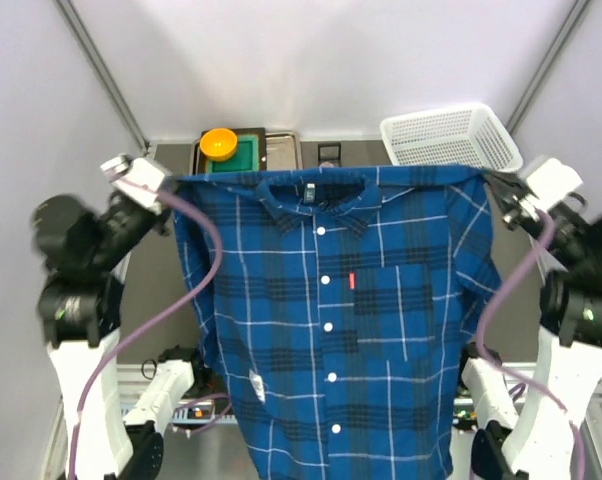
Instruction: Pin the brooch onto the clothing
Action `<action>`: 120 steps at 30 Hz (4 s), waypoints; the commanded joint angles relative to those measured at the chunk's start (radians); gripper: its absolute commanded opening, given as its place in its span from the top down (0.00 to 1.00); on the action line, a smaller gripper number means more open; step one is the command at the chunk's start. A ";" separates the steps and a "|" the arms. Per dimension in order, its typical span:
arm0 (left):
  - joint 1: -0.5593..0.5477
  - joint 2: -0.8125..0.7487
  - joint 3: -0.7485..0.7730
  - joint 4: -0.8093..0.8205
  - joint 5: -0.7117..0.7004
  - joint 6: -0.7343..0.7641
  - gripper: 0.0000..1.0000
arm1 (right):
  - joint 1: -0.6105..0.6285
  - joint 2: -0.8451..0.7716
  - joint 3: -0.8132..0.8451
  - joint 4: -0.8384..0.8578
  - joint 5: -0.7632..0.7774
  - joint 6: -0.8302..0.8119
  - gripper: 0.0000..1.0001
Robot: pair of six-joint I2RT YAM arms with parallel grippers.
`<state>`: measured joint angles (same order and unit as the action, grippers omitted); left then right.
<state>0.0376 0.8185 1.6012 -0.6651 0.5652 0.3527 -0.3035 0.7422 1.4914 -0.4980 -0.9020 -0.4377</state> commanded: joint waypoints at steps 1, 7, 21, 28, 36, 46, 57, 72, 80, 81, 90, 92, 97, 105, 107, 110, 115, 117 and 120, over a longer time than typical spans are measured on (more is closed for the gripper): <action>0.007 0.044 -0.286 0.008 -0.041 0.069 1.00 | 0.097 0.063 -0.198 -0.037 0.098 -0.122 1.00; -0.019 0.244 -0.559 0.196 -0.071 0.097 1.00 | 0.469 0.247 -0.503 0.031 0.481 -0.297 1.00; -0.022 0.840 -0.483 0.363 -0.195 0.198 1.00 | 0.480 0.873 -0.352 0.220 0.761 -0.320 1.00; -0.024 0.965 -0.356 0.404 -0.243 0.172 1.00 | 0.480 1.048 -0.125 0.223 0.805 -0.274 1.00; -0.012 1.149 -0.115 0.248 -0.314 0.108 0.70 | 0.449 1.224 0.098 -0.012 0.873 -0.247 0.33; 0.064 0.838 -0.394 0.332 -0.064 0.180 0.37 | 0.307 0.863 -0.052 -0.312 0.551 -0.288 0.07; 0.064 0.631 -0.438 0.226 0.056 0.124 0.31 | 0.239 0.611 -0.431 -0.441 0.538 -0.323 0.11; 0.088 0.611 -0.529 0.132 -0.103 0.045 0.25 | 0.187 0.904 -0.425 -0.376 0.531 -0.180 0.45; 0.231 0.726 -0.409 -0.239 -0.024 0.216 0.01 | 0.187 0.860 -0.398 -0.361 0.531 -0.141 1.00; 0.232 0.716 -0.421 -0.261 0.008 0.230 0.01 | 0.187 0.849 -0.393 -0.355 0.534 -0.138 1.00; 0.229 0.669 -0.534 -0.218 -0.013 0.236 0.17 | 0.291 0.685 -0.346 -0.321 0.741 -0.148 1.00; 0.229 0.682 -0.527 -0.206 -0.011 0.220 0.21 | 0.392 0.640 -0.347 -0.320 0.816 -0.170 1.00; 0.231 0.680 -0.504 -0.176 -0.021 0.197 0.24 | 0.641 0.597 -0.358 -0.333 0.941 -0.167 1.00; 0.231 0.694 -0.506 -0.154 -0.007 0.177 0.23 | 1.089 0.631 -0.346 -0.462 0.849 -0.112 0.30; 0.229 0.693 -0.506 -0.151 -0.005 0.177 0.23 | 1.026 0.599 -0.324 -0.478 0.818 -0.104 0.14; 0.229 0.694 -0.504 -0.152 -0.001 0.178 0.22 | 0.873 0.559 -0.307 -0.496 0.723 -0.124 0.10; 0.231 0.705 -0.489 -0.153 0.016 0.183 0.20 | 0.575 0.499 -0.396 -0.577 0.617 -0.288 0.09; 0.229 0.715 -0.481 -0.149 0.019 0.178 0.20 | 0.535 0.491 -0.462 -0.596 0.588 -0.331 0.09; 0.229 0.722 -0.478 -0.145 0.025 0.172 0.20 | 0.527 0.491 -0.552 -0.599 0.583 -0.360 0.11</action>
<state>0.2672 1.5284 1.0847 -0.8387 0.5507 0.5316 0.2279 1.2385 1.0363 -1.0233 -0.2352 -0.7036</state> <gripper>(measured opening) 0.798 0.898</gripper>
